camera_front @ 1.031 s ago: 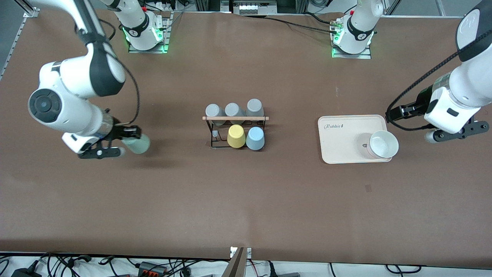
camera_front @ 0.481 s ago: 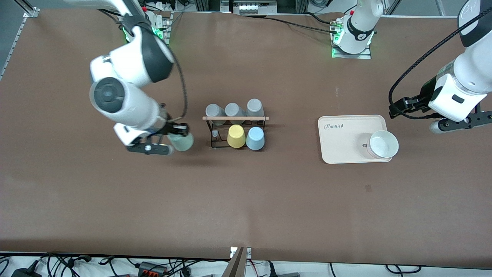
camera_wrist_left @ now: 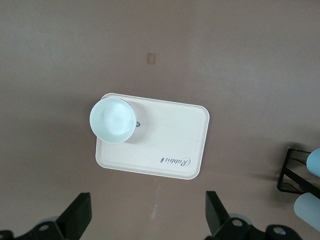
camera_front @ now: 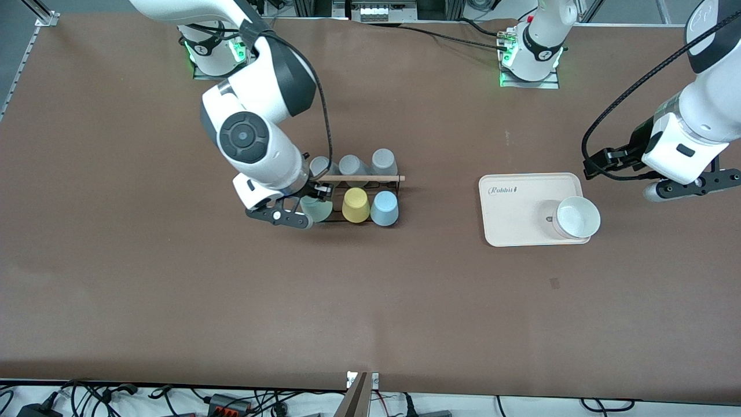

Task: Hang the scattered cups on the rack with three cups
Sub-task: 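Lift the pale green cup and carry it to the rack, then hang the pale green cup on the rack beside the yellow cup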

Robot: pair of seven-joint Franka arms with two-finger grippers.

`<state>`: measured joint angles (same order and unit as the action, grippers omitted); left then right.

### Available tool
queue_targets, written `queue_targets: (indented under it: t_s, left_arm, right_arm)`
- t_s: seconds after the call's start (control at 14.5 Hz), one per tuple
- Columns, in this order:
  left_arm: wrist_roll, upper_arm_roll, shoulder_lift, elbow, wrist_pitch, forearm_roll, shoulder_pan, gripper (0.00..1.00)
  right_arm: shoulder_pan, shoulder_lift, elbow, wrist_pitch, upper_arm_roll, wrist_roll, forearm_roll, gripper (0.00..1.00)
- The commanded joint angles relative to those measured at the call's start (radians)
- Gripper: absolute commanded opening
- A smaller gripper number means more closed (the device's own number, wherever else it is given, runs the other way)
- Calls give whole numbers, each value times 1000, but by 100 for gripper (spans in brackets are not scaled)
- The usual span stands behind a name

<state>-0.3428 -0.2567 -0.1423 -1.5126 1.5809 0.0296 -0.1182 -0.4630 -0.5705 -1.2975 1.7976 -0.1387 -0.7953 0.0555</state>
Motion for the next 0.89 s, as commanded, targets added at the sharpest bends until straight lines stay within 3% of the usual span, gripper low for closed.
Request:
queue_targets:
  t_s: [0.0, 0.83]
  left_arm:
    - [24, -9, 32, -31, 19, 4, -15, 100]
    - [25, -9, 30, -31, 19, 3, -15, 100]
  right_arm:
    - [-25, -41, 43, -27, 8, -35, 0, 21]
    - [-46, -130, 24, 6, 8, -42, -36, 26]
